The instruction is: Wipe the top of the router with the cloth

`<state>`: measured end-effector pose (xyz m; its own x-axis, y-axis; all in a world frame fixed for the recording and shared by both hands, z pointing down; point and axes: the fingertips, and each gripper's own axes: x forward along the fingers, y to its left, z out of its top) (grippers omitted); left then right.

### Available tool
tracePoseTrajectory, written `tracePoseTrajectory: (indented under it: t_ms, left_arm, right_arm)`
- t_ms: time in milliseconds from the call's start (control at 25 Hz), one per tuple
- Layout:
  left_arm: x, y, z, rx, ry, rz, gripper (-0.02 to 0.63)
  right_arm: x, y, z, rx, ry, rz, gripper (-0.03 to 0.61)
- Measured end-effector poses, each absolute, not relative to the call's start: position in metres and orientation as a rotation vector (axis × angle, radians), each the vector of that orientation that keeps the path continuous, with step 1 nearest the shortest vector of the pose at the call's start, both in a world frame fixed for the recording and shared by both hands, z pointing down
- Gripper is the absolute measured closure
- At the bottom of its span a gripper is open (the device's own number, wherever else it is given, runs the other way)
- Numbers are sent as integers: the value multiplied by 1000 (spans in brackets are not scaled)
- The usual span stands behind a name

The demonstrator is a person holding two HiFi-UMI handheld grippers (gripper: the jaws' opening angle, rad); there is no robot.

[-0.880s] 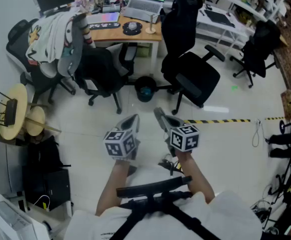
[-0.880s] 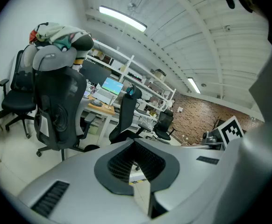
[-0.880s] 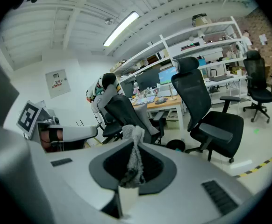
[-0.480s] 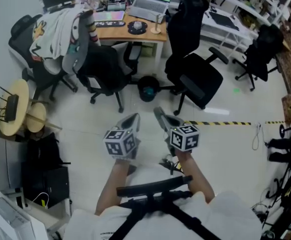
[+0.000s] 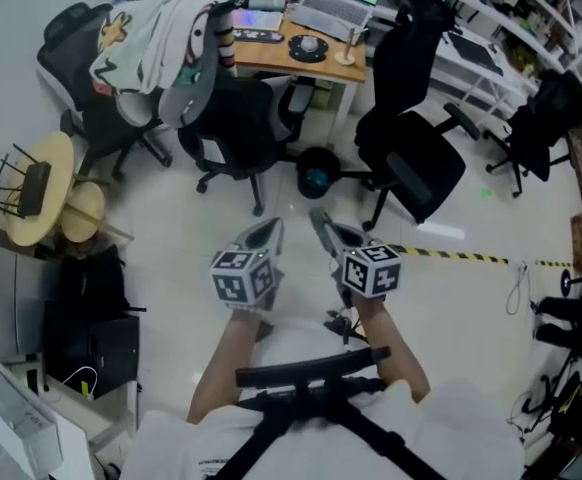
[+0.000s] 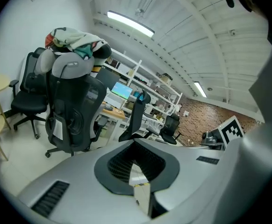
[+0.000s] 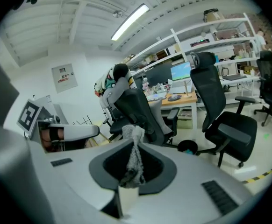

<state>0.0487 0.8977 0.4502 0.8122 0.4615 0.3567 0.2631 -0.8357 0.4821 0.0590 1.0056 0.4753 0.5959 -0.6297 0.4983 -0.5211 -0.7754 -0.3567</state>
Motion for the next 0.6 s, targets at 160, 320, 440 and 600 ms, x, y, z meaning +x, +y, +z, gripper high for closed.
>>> tracePoseTrajectory:
  t_ms: [160, 320, 440, 600]
  left_arm:
    - [43, 868, 451, 2587, 513, 653, 617]
    - [33, 832, 454, 2591, 477, 655, 617]
    - [26, 804, 455, 2597, 442, 649, 617]
    - [13, 765, 455, 2600, 377, 630, 617]
  right_arm:
    - [56, 973, 476, -2638, 1005, -934, 540]
    - [51, 936, 475, -2629, 1040, -931, 541]
    - [46, 908, 474, -2616, 1078, -931, 540]
    - [37, 867, 474, -2599, 1154, -939, 540]
